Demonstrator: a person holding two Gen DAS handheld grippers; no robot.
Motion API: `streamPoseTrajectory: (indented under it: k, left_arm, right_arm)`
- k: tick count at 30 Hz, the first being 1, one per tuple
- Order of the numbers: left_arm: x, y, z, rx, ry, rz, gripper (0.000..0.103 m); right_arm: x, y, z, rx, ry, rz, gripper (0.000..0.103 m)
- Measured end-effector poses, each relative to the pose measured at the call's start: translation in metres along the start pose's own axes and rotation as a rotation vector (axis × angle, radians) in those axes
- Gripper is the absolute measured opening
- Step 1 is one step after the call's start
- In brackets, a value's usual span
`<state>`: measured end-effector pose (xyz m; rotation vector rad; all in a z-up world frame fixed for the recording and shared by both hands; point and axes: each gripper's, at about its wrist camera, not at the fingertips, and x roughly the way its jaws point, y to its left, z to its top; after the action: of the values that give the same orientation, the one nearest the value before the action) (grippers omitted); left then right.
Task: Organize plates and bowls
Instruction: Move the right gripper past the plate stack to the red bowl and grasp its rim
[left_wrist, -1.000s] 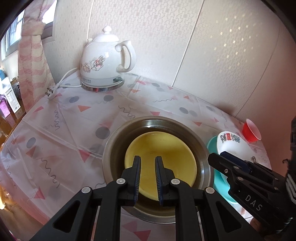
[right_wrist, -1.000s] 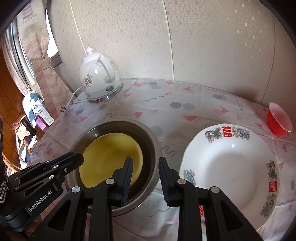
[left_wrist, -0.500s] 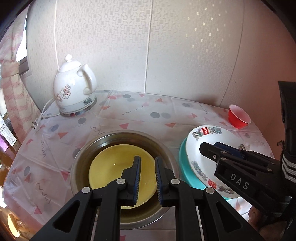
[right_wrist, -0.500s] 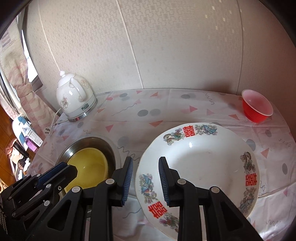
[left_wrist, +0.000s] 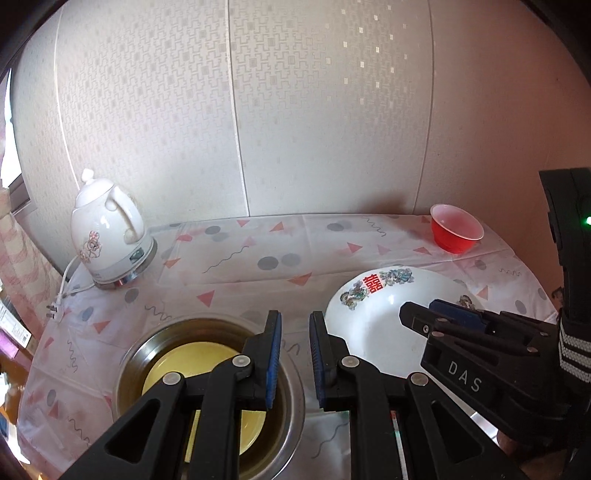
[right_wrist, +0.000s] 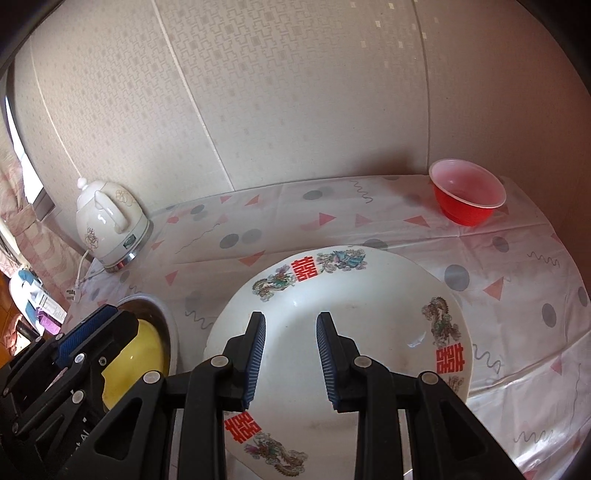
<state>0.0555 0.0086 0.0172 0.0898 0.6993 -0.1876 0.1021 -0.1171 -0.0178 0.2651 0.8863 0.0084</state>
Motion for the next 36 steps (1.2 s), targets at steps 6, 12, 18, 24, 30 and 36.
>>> streamPoseTrajectory:
  k: [6,12,18,24,30,36]
  left_arm:
    - [0.008,-0.017,0.011,0.019,-0.007,-0.038,0.016]
    - [0.016,-0.033,0.016,0.053,-0.006,-0.046,0.016]
    - [0.03,-0.047,0.024,0.07,0.025,-0.06,0.016]
    - [0.05,-0.066,0.033,0.07,0.097,-0.117,0.016]
    - [0.067,-0.081,0.042,0.046,0.152,-0.169,0.016]
    - [0.081,-0.091,0.051,0.032,0.194,-0.189,0.016]
  right_arm:
    - [-0.005,-0.017,0.003,0.036,-0.016,-0.026,0.029]
    - [-0.006,-0.034,0.008,0.064,-0.024,-0.054,0.029]
    - [-0.007,-0.061,0.017,0.089,-0.03,-0.099,0.029]
    - [-0.004,-0.104,0.025,0.143,-0.013,-0.153,0.029]
    - [-0.002,-0.15,0.033,0.235,-0.005,-0.192,0.029]
    - [0.004,-0.18,0.039,0.282,0.003,-0.202,0.029]
